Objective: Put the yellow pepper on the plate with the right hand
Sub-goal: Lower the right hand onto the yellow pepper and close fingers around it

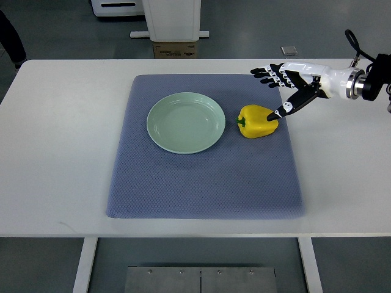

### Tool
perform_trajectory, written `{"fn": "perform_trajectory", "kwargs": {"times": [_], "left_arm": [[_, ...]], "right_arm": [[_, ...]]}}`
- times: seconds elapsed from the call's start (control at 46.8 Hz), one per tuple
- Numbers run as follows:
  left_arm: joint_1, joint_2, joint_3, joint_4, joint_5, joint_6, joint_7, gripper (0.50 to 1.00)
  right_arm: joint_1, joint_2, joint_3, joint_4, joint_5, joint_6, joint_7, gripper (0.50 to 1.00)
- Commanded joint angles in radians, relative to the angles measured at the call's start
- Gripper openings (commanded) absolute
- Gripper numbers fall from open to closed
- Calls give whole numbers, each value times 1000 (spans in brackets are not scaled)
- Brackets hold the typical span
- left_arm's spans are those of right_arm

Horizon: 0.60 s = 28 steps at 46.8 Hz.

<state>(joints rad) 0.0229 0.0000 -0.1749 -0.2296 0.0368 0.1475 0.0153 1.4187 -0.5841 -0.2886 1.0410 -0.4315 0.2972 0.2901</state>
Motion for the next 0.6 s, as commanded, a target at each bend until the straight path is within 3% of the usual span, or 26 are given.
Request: {"fn": "perform_trajectory", "kwargs": {"times": [0.0, 0.171, 0.406, 0.577], "left_arm": [[0, 0, 0, 1, 0, 0, 0, 1000], [0, 0, 0, -1, 0, 0, 0, 1000], [0, 0, -2, -1, 0, 0, 0, 1000], [0, 0, 0, -1, 0, 0, 0, 1000]], "right_arm": [[5, 24, -7, -16, 0, -6, -8, 1000], [-4, 35, -11, -30, 7, -13, 11, 1000], [-26, 64, -38, -62, 1, -18, 27, 931], [-26, 118, -75, -128, -1, -49, 26, 947]]}}
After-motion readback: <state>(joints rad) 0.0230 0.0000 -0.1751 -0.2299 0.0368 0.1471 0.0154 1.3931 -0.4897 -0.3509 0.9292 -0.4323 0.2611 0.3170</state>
